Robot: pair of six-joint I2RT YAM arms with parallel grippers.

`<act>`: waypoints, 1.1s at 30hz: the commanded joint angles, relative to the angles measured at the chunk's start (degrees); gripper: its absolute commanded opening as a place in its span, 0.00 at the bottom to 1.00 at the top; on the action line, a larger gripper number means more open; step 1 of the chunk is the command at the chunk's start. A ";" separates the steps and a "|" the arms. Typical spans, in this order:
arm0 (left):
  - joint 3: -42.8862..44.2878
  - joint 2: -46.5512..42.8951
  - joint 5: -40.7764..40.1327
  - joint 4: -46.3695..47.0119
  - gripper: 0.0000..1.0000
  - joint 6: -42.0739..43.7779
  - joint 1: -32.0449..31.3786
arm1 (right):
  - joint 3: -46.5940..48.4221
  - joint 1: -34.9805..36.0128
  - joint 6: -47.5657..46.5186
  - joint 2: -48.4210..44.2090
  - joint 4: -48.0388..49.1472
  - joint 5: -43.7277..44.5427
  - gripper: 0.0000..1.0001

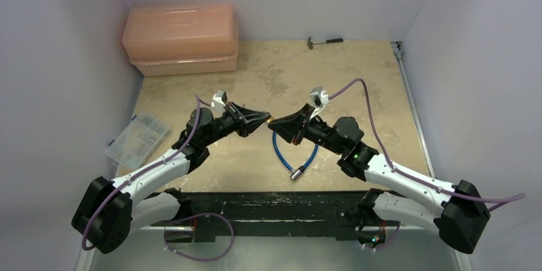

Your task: Unlock with the key

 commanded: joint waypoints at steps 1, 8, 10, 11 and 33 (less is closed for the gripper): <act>7.39 -1.09 1.36 -7.38 0.00 16.45 2.30 | 5.73 -0.13 -0.36 -1.78 -13.09 -1.88 0.35; 13.00 -1.07 4.06 -10.93 0.00 33.30 3.59 | 5.76 -0.13 -1.08 -8.07 -19.26 -6.58 0.57; 13.22 -0.70 5.62 -8.82 0.00 35.31 3.59 | 5.16 -0.13 -0.87 -9.06 -18.65 -7.40 0.58; 13.19 -0.63 6.15 -7.64 0.00 36.33 3.59 | 4.89 -0.13 -0.62 -9.28 -17.94 -7.88 0.59; 18.36 -0.08 22.93 -2.33 0.00 44.63 2.95 | 7.64 -0.13 1.27 -7.87 -12.37 -8.10 0.60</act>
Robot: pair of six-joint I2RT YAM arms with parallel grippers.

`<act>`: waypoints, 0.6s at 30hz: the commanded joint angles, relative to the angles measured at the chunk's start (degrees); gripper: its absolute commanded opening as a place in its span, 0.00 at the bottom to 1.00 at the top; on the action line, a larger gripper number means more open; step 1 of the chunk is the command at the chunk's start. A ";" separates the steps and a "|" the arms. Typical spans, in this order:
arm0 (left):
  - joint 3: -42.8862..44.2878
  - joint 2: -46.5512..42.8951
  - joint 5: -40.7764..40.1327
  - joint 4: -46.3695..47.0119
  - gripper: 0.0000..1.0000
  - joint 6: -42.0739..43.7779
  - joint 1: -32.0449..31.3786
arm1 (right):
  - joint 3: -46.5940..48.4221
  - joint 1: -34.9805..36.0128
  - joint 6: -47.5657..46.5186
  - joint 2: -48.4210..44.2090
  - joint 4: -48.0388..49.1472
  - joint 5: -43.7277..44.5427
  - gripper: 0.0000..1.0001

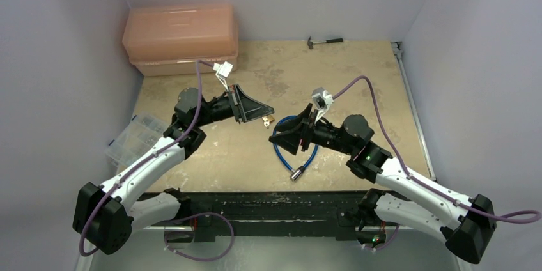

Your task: Unlock with the key

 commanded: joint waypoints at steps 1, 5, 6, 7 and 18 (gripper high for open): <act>2.94 0.05 3.64 3.33 0.00 2.02 -0.38 | 3.19 -0.05 0.35 -0.97 2.83 0.64 0.60; 3.60 0.30 5.02 3.89 0.00 2.07 -0.69 | 3.86 -0.05 0.24 -1.39 2.75 2.41 0.59; 3.68 0.46 5.23 4.13 0.00 2.11 -0.96 | 4.11 -0.08 0.38 -1.32 2.87 2.74 0.58; 3.73 0.62 5.37 4.29 0.00 2.18 -1.19 | 4.28 -0.13 0.63 -1.16 3.22 2.89 0.57; 3.93 1.31 5.13 6.10 0.00 1.32 -2.21 | 4.72 -0.12 2.28 1.41 6.00 2.86 0.36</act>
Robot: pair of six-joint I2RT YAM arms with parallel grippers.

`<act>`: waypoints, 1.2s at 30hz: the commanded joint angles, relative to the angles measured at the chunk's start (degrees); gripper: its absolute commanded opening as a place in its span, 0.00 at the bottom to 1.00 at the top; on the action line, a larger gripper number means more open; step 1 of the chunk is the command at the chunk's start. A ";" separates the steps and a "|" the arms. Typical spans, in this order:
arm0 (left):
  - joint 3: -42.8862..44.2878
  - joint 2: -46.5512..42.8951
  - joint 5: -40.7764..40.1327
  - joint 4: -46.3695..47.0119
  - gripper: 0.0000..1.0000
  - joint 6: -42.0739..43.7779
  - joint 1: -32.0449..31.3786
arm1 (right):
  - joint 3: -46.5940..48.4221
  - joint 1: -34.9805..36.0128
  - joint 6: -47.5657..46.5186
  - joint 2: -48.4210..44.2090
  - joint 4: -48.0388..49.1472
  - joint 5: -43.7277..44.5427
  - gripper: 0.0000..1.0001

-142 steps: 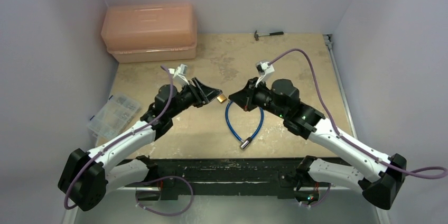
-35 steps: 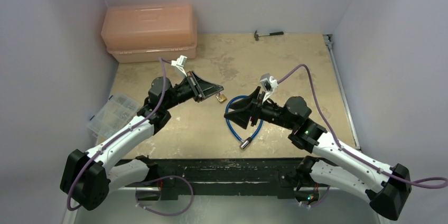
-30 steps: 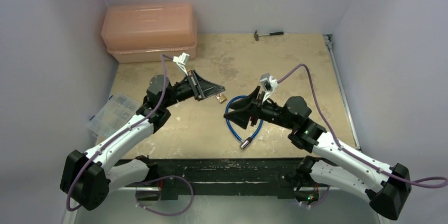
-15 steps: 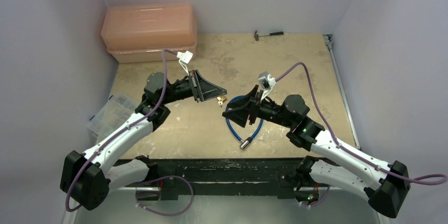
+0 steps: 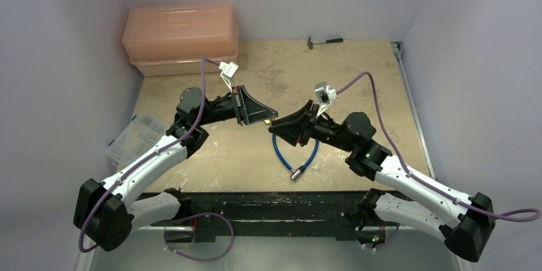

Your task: Unlock with the key

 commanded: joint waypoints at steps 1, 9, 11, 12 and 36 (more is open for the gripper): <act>2.53 -0.06 0.84 3.49 0.00 0.66 -0.30 | 2.42 -0.06 0.80 0.64 3.06 1.20 0.34; 2.49 0.02 0.62 4.02 0.00 0.49 -0.55 | 1.47 -0.07 1.38 1.23 4.44 0.92 0.14; 2.46 0.02 0.43 3.99 0.00 0.45 -0.57 | 1.28 -0.13 1.52 1.31 4.80 1.05 0.08; 2.37 0.02 0.34 3.89 0.00 0.46 -0.57 | 1.15 -0.06 1.59 1.32 5.02 1.09 0.05; 11.15 -1.22 -7.22 -24.94 0.57 17.49 -0.74 | -1.39 -0.08 0.03 -5.44 -7.61 5.43 0.00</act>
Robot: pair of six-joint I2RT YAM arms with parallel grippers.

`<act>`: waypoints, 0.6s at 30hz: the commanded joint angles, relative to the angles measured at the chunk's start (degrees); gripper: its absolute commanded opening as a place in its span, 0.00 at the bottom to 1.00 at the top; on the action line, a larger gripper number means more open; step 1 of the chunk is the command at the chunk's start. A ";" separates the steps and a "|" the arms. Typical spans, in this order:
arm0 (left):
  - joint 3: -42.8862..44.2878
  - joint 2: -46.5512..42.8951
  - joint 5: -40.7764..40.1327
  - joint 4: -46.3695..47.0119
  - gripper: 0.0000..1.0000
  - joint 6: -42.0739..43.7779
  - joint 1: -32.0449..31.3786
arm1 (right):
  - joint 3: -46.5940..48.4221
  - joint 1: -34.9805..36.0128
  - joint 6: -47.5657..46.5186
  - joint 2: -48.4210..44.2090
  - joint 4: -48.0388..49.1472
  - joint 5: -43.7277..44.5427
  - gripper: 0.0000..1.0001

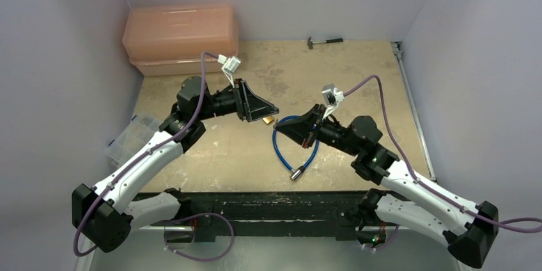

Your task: Unlock with the key

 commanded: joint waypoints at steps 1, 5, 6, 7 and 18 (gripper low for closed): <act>2.69 -0.48 -2.72 -7.33 0.58 4.89 -0.27 | -0.55 -0.01 -1.51 -2.22 -5.31 3.19 0.00; 4.21 -0.06 -5.24 -11.66 0.58 5.88 -0.27 | 0.03 0.05 -3.06 -2.77 -9.53 6.37 0.00; 5.10 0.08 -6.64 -14.14 0.58 6.42 -0.22 | 0.32 0.06 -3.44 -2.67 -10.58 6.61 0.00; 6.39 0.38 -9.02 -16.99 0.58 6.85 -0.26 | 0.59 0.06 -3.78 -2.55 -11.57 7.09 0.00; 10.44 1.67 -21.33 -27.14 0.49 -1.08 -1.05 | 6.13 0.15 -11.36 2.70 -22.46 16.97 0.00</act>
